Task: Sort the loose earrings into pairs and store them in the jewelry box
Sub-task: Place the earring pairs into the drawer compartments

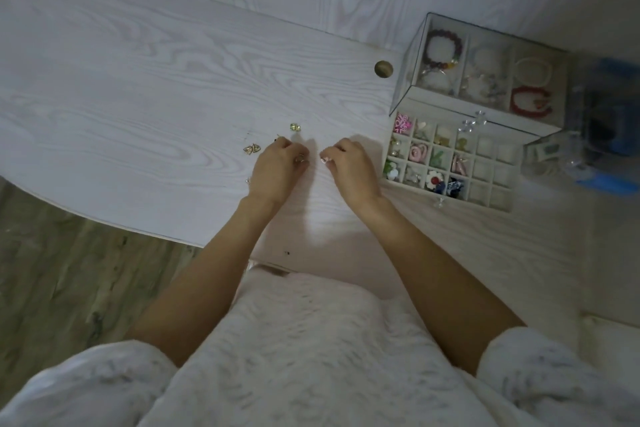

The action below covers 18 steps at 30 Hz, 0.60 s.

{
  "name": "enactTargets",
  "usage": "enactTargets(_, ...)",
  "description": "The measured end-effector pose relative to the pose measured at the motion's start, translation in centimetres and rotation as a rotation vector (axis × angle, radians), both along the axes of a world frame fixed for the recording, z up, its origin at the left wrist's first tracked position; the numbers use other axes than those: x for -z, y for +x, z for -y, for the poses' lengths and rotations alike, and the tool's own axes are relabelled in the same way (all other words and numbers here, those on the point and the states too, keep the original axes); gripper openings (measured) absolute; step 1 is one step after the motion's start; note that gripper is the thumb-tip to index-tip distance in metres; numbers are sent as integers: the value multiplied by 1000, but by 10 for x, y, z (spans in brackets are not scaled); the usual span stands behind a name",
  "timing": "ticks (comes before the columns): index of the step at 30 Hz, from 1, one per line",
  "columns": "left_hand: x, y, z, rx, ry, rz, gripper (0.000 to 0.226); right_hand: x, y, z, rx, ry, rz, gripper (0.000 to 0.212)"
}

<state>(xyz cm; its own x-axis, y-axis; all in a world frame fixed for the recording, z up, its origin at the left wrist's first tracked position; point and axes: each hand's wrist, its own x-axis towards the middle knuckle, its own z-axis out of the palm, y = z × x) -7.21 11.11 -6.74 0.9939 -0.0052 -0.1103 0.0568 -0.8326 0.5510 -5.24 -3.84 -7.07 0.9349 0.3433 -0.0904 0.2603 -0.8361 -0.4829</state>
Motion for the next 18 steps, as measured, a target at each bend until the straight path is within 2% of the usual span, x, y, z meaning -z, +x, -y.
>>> enactTargets(4,2,-2,-3,-4,-34,47,11,-3,5,2,51,43,-63,8)
enactTargets(12,5,-5,-7,-12,-78,76,10,-2,-17,13,111,134,-31,5)
enactTargets(18,-2,-10,6,22,-141,115,12,-14,-62,55,112,178,2,4)
